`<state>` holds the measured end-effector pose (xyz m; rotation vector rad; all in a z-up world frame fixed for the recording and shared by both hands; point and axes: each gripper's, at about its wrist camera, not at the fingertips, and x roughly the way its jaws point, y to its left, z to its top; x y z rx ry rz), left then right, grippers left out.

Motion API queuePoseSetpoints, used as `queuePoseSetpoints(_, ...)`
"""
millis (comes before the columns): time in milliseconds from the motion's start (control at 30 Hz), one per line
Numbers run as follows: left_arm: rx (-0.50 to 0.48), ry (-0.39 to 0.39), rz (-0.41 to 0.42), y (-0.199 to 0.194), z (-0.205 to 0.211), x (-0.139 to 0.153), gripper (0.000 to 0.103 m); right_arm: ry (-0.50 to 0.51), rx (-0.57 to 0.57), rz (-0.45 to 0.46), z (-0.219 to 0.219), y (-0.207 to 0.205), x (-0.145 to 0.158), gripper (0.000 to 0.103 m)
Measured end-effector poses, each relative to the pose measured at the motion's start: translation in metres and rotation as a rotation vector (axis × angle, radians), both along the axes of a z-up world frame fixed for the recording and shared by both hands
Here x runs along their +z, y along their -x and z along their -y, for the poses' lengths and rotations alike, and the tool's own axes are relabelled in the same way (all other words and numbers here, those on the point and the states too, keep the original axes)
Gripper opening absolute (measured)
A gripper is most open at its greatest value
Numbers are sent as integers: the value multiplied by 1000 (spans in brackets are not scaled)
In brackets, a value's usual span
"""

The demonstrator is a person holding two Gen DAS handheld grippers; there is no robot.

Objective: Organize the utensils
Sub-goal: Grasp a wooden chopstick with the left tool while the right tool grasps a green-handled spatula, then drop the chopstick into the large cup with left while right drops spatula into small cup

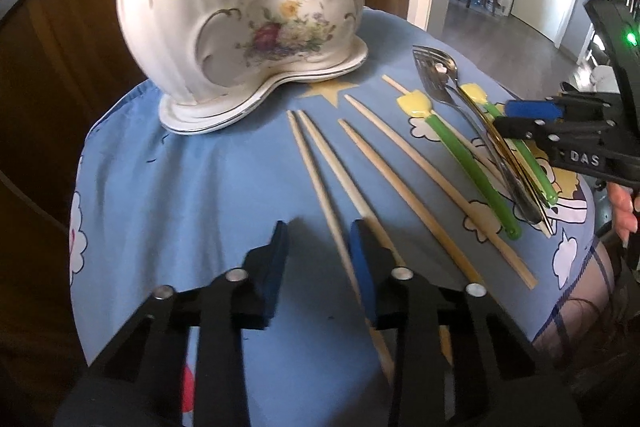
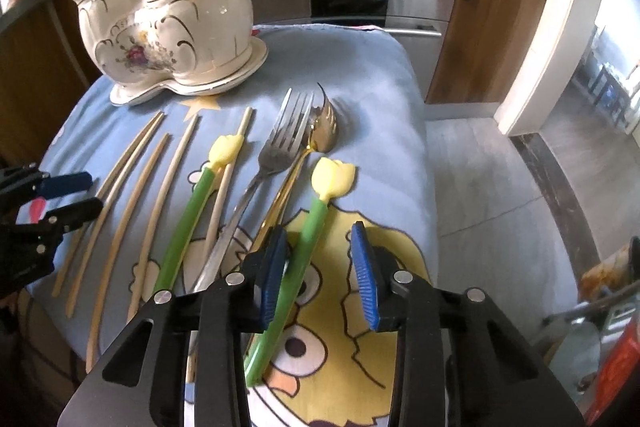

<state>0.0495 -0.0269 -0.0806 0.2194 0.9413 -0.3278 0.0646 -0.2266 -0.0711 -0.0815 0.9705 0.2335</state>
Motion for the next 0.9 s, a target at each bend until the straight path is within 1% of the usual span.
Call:
queuePoseSetpoints(33,-6,-3,-6,1,2,0,23,-3,-1,-1,0,-2,0,28)
queuePoseSetpoints(67,-14,-10,-9,2,4,0,17,-6,4,-3,0,-4,1,19)
queuePoseSetpoints(100,-23,-19,-10,4,4,1,14,-4,13,-3,-1,-4,1,16)
queuePoseSetpoints(133,-32,-29,-12,5,4,1,13,-3,19,-1,1,-4,0,15)
queuePoseSetpoints(200,-34,-30,-23,2,2,0,8,-11,29,-3,3,-3,1,12)
queuePoseSetpoints(233,-32,-28,-25,1,0,0,8,-17,27,-4,5,-3,1,10)
queuePoseSetpoints(300,-28,-31,-25,-2,-2,0,6,-26,20,2,8,-2,2,10)
queuePoseSetpoints(433,-36,-37,-20,-1,-3,3,5,-45,12,27,12,3,8,10)
queuePoseSetpoints(567,-40,-23,5,8,-12,17,5,-75,13,69,15,16,19,10)
queuePoseSetpoints(700,-49,6,80,22,-23,41,5,-119,37,159,14,26,37,10)
queuePoseSetpoints(800,-56,45,180,29,-29,64,5,-148,58,234,7,31,55,10)
queuePoseSetpoints(900,-31,114,288,30,-40,93,5,-178,85,319,-4,29,78,10)
